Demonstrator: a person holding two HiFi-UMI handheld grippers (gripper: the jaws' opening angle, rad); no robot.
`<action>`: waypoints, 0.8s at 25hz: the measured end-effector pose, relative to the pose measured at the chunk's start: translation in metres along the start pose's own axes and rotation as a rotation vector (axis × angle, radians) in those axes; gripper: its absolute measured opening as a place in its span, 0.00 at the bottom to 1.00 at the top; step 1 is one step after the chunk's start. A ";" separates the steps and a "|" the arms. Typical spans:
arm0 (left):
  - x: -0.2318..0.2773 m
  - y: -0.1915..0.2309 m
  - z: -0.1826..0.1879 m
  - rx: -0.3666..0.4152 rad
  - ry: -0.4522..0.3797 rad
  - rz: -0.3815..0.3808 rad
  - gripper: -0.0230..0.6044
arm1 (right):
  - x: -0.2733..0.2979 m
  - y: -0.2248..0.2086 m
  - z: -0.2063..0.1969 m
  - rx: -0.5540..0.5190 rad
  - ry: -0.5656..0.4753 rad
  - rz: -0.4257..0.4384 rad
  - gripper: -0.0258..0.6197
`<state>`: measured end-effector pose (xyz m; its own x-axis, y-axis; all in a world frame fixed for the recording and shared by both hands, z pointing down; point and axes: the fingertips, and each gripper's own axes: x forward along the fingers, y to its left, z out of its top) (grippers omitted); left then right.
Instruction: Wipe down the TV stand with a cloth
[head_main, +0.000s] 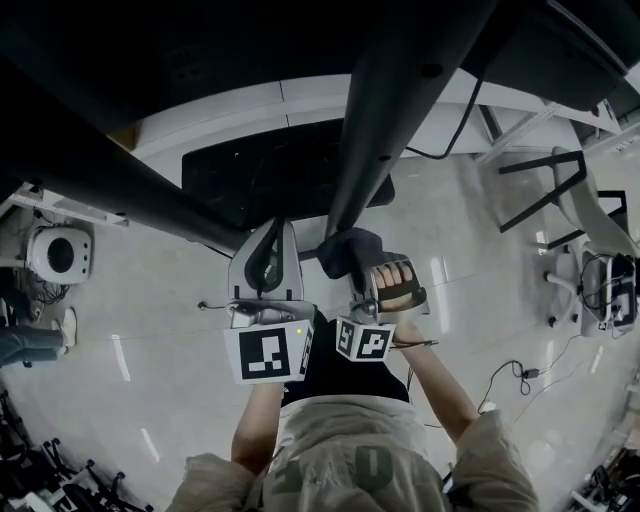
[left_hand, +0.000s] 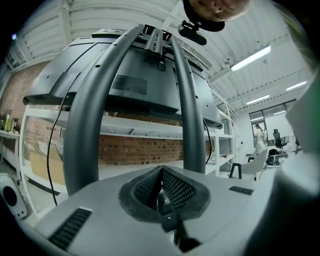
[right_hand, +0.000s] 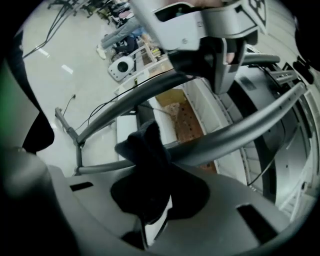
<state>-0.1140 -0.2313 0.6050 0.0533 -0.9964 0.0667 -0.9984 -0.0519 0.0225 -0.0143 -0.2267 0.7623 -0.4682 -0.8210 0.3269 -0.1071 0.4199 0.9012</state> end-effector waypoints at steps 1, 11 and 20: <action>-0.001 0.001 0.019 0.003 0.007 0.004 0.06 | -0.010 -0.026 0.010 0.054 -0.014 -0.011 0.13; -0.033 -0.010 0.267 0.058 -0.163 0.050 0.06 | -0.117 -0.335 0.124 0.725 -0.282 -0.118 0.13; -0.079 0.003 0.322 0.128 -0.276 0.139 0.06 | -0.174 -0.420 0.167 1.162 -0.584 -0.146 0.13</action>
<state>-0.1269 -0.1743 0.2784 -0.0735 -0.9742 -0.2132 -0.9909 0.0955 -0.0945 -0.0346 -0.1958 0.2793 -0.6655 -0.7223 -0.1880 -0.7411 0.6694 0.0516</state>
